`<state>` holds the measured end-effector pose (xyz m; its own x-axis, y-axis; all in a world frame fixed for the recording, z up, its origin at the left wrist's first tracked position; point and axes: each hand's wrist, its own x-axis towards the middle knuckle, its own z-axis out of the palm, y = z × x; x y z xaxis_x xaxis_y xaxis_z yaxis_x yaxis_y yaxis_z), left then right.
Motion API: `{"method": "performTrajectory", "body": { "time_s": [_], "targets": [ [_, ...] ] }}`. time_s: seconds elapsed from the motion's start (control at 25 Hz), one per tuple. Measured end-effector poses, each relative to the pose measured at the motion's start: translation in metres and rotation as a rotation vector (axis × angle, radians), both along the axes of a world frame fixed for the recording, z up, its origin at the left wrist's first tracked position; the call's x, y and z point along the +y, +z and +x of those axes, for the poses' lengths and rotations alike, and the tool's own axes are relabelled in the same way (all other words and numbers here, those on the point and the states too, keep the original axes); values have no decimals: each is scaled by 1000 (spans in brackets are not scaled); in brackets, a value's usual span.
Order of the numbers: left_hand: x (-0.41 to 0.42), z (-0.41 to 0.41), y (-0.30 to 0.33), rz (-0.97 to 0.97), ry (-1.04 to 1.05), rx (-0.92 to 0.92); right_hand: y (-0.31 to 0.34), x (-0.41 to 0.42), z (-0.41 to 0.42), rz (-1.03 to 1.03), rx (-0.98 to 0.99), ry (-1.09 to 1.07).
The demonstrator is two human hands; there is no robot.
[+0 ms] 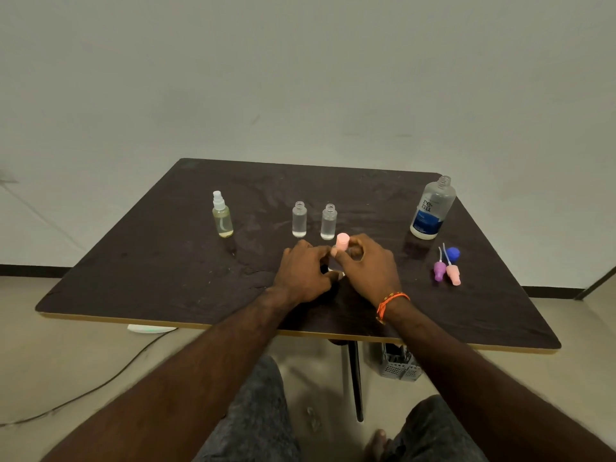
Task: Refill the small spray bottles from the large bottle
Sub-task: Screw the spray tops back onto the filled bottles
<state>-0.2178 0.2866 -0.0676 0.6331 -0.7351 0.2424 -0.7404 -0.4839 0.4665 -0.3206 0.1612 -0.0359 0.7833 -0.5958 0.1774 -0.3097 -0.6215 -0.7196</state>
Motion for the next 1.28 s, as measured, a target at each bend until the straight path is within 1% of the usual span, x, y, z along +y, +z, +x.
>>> {"method": "performTrajectory", "body": {
  "time_s": [0.24, 0.36, 0.56, 0.72, 0.88, 1.04, 1.16, 1.24, 1.28],
  "targets": [
    [68, 37, 0, 16, 143, -8, 1, 54, 42, 36, -31, 177],
    [90, 50, 3, -3, 291, -54, 0, 80, 71, 32, -56, 223],
    [99, 67, -3, -151, 460, -12, -1, 105, 121, 71, -72, 215],
    [93, 83, -5, -187, 477, 27, 0, 106, 152, 116, -106, 227],
    [92, 94, -11, -132, 486, 92, 0, 108, 171, 81, -88, 238],
    [92, 98, -15, -125, 473, 110, -1, 108, 181, 44, -59, 230],
    [94, 98, -15, -147, 441, 54, -3, 108, 179, 108, -27, 215],
    [93, 92, -11, -186, 449, 5, -5, 107, 170, 168, -46, 180],
    [91, 87, -9, -204, 449, -12, -6, 104, 162, 156, -68, 171]
  ]
}}
